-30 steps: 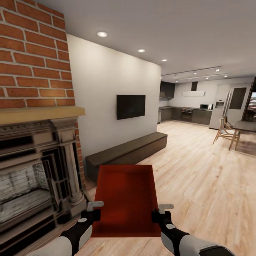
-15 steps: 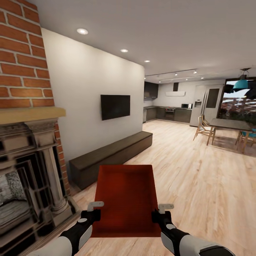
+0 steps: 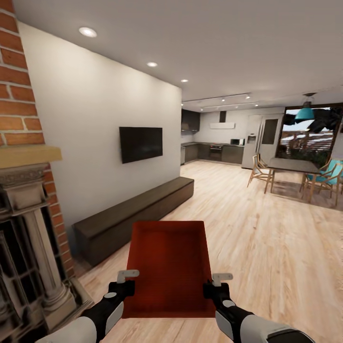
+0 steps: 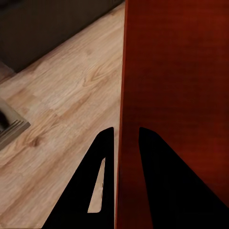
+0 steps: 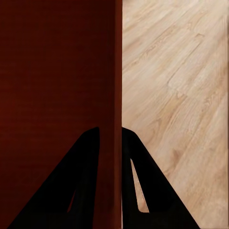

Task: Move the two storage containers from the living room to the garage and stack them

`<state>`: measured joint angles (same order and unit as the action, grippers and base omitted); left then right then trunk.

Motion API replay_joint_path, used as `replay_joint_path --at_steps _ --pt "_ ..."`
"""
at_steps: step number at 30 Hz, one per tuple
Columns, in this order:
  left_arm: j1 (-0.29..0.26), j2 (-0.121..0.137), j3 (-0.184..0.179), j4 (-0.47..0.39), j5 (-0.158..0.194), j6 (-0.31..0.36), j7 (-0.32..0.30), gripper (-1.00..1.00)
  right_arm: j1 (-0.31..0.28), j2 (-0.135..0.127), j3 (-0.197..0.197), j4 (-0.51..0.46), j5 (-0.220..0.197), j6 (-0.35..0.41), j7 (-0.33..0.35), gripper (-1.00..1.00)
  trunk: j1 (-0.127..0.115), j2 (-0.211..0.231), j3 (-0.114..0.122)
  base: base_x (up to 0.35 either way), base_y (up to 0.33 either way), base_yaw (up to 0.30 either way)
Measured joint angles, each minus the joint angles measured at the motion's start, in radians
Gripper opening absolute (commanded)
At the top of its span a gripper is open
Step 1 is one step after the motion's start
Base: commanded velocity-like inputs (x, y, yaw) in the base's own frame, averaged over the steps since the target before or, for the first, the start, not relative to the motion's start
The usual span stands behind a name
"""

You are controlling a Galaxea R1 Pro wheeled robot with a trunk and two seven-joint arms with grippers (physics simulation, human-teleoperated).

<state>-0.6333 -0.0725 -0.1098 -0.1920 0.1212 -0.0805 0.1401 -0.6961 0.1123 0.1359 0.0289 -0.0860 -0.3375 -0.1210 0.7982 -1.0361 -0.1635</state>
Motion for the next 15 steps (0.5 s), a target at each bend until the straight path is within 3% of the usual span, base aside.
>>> replay_joint_path --at_steps 15 --pt "0.0 0.0 0.0 0.0 0.0 0.0 0.001 -1.0 0.0 -0.001 -0.002 0.0 0.002 0.0 0.001 -1.0 0.0 0.0 0.007 0.318 0.0 -0.246"
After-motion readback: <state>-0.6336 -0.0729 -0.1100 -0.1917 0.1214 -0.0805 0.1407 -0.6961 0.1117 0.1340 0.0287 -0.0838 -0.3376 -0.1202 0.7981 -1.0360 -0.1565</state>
